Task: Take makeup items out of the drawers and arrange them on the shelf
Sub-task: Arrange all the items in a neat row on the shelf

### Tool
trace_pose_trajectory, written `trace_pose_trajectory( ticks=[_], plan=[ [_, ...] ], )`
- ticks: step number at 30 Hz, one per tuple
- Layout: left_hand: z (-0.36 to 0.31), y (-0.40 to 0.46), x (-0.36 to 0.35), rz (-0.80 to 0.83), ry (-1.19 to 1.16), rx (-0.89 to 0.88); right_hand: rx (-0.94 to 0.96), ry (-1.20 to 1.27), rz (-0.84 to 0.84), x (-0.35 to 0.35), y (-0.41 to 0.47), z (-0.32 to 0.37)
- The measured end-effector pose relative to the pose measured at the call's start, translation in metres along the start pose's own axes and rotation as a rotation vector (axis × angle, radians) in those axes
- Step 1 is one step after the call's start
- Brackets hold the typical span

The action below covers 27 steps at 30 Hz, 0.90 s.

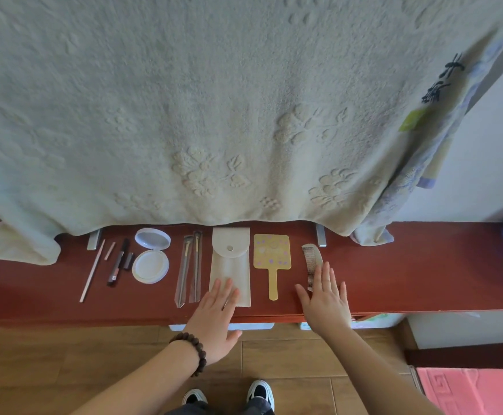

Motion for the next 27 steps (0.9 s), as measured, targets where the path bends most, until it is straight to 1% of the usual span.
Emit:
trace_pose_trajectory(
  ticks=[2,4,5,7,9,12,15,20,25,27],
  plan=[
    [-0.002,0.001,0.003,0.011,0.014,0.020,-0.046,0.010,-0.005,0.002,0.003,0.010],
    [-0.004,0.006,0.012,-0.028,0.001,0.057,-0.063,0.016,-0.033,0.007,0.006,0.020],
    [-0.005,0.009,0.019,-0.069,-0.019,0.079,-0.033,0.009,-0.055,0.010,0.005,0.030],
    [-0.005,0.016,0.034,-0.153,-0.044,0.101,0.107,-0.017,-0.076,0.012,0.004,0.059],
    [-0.004,0.025,0.045,-0.200,-0.025,0.100,0.240,-0.049,-0.049,0.007,0.005,0.087],
    [0.004,0.037,0.053,-0.210,-0.016,0.121,0.284,-0.084,0.012,-0.004,0.016,0.097],
    [0.013,0.048,0.054,-0.181,-0.010,0.125,0.287,-0.126,0.049,-0.008,0.024,0.093],
    [0.017,0.057,0.041,-0.015,-0.021,0.069,0.328,-0.181,0.053,-0.007,0.024,0.083],
    [0.017,0.058,0.038,0.026,-0.026,0.030,0.336,-0.178,0.064,-0.005,0.022,0.079],
    [0.015,0.058,0.038,0.018,-0.027,0.032,0.310,-0.131,0.026,0.001,0.024,0.076]
  ],
)
Point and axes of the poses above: each hand's wrist, its own y-axis towards the middle knuckle, its own x-axis out of the back of the hand, z = x × y, the point moved 9 cm from there along y, towards the middle knuckle, and after that the axes turned 3 degrees about x, right-handed, at the moved point
